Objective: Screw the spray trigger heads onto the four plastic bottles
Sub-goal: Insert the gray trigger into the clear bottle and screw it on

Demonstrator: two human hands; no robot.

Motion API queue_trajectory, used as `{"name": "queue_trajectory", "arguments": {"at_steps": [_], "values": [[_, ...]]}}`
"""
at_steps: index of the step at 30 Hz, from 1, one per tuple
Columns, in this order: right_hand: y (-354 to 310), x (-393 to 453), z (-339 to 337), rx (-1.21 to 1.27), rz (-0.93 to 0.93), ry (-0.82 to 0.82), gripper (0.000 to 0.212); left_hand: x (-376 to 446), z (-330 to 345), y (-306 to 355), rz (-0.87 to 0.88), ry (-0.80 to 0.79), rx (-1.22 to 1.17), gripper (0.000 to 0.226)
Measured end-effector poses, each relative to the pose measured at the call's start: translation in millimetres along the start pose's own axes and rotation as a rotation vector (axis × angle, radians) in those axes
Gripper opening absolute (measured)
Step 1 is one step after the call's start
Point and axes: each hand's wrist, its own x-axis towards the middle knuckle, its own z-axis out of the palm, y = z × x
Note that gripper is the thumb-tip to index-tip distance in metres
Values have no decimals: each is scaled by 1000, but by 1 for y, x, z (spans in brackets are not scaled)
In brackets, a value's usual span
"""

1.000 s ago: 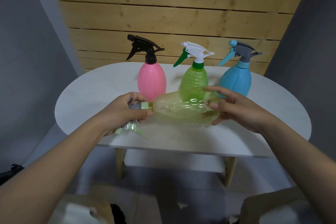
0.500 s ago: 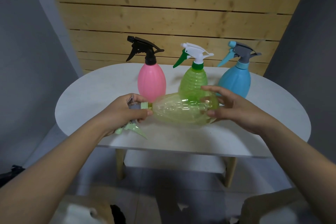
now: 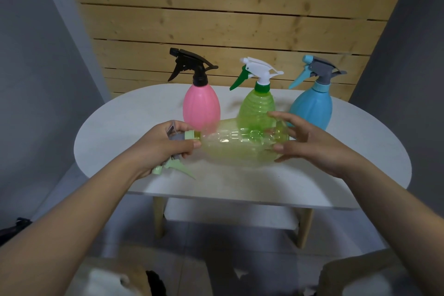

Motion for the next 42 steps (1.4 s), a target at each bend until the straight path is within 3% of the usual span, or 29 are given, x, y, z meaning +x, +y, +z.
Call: {"name": "queue_trajectory", "arguments": {"at_steps": [3,7,13,18,23,28,32,42], "values": [[-1,0,5,-104,56,54,61,-2,1,0,32,-23,24,30],[1,-1,8,-168,177,57,73,-3,3,0,44,-42,42,28],[-4,-5,5,-58,6,2,70,1,1,-1,-19,10,-23,30],[-6,-4,8,-112,58,66,54,-3,4,2,39,-20,10,29],[-2,-3,10,-99,208,74,73,-6,8,3,41,-31,41,30],[-2,-1,8,78,63,55,80,-1,3,4,-9,34,-47,30],[-6,-1,9,23,73,96,80,-3,2,2,14,16,-4,27],[-5,-3,18,-6,67,183,46,-6,3,4,107,14,8,25]]}}
